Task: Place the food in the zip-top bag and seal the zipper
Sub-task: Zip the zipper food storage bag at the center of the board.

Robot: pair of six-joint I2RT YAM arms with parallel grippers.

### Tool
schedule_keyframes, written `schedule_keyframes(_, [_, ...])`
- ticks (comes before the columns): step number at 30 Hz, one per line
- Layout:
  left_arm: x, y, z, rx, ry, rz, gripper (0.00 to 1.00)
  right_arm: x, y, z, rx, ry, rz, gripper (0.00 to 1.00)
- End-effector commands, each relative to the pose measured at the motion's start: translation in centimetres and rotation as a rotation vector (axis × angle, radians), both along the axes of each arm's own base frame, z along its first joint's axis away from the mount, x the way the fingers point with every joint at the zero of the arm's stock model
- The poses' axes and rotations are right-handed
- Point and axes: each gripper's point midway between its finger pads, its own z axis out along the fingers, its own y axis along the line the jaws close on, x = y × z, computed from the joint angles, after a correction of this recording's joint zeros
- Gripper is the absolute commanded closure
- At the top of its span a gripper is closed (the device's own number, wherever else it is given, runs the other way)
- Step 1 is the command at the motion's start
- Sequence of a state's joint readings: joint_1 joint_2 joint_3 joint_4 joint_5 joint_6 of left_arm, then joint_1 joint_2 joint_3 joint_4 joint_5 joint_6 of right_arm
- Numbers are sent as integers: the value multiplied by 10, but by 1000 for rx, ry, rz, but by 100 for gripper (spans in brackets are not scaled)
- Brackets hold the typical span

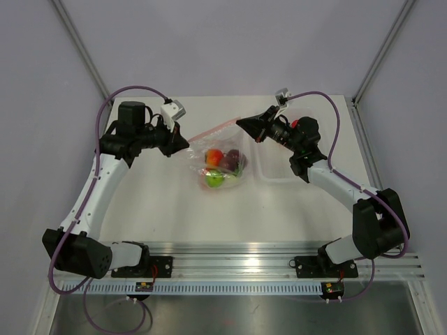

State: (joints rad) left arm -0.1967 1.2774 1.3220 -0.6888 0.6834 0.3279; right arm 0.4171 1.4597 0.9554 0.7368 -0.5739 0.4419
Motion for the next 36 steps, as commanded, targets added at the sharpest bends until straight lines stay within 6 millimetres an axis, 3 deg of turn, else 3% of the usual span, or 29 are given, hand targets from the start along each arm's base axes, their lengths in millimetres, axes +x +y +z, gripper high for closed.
schedule_keyframes(1, [-3, 5, 5, 28, -47, -3, 100, 3, -14, 42, 86, -121, -92, 100])
schedule_keyframes(8, [-3, 10, 7, 52, -60, 17, 100, -1, -6, 53, 102, -79, -27, 100])
schedule_keyframes(19, [4, 32, 1, 67, -45, 90, 100, 1, -44, 60, 154, -143, -256, 100])
schedule_keyframes(29, [17, 65, -17, 96, -13, 210, 100, 7, -45, 49, 180, -96, -270, 100])
schedule_keyframes(32, [21, 74, -13, 84, -17, 242, 100, 8, -45, 47, 182, -88, -272, 100])
schedule_keyframes(36, [22, 70, -2, 48, -22, 225, 100, 8, -40, 46, 186, -76, -243, 100])
